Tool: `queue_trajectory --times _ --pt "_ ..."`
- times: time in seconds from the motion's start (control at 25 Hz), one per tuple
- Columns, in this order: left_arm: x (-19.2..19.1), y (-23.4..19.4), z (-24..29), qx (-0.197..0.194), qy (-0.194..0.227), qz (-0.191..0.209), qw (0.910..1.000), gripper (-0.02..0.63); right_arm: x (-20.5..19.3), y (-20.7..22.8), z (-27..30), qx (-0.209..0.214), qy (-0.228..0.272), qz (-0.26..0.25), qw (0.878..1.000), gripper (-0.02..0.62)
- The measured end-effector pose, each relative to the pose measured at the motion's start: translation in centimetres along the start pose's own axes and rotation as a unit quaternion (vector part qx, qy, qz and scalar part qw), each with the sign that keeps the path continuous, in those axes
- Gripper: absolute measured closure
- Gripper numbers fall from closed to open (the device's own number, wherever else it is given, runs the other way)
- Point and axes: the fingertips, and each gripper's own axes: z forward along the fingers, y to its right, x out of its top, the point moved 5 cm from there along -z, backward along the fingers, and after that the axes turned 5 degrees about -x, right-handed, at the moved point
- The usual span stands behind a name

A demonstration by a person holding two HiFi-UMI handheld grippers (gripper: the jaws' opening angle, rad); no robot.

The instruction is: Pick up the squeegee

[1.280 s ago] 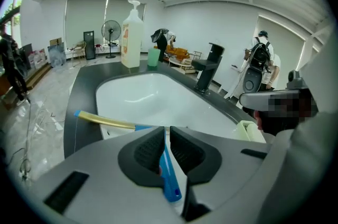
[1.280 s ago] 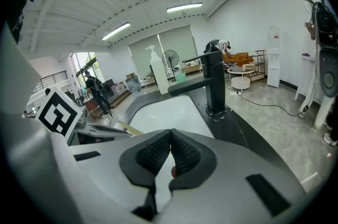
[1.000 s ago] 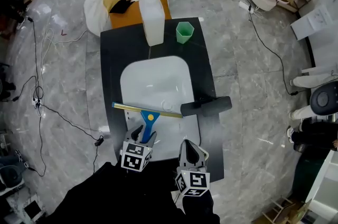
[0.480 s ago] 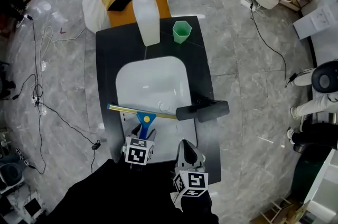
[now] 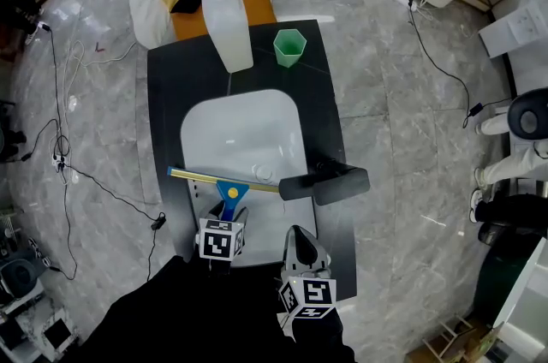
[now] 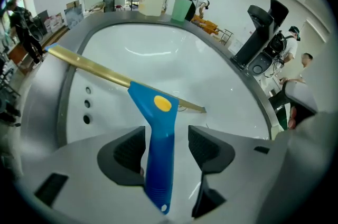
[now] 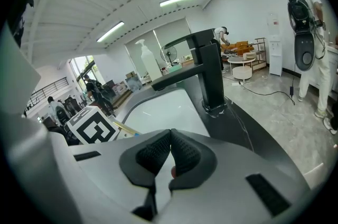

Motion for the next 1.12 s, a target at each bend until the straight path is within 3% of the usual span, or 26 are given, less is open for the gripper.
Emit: queue_trajectory --times 0.52,0.72,1.12 --pt "0.5 -0.5 2.9 0.016 -0.014 0.011 0.9997 0.36 -0.4 1.5 1.0 -0.006 -0.012 0.008 1.0 0.58" --pt "0.3 -0.8 3.6 0.035 -0.014 0.016 0.9992 0.483 -0.4 1.6 1.0 -0.007 -0.011 0.009 1.0 0.58" --pt "0.3 -0.4 3.3 0.019 0.002 0.018 0.9997 0.534 -0.8 1.5 0.4 -0.007 -0.012 0.01 1.0 0.58"
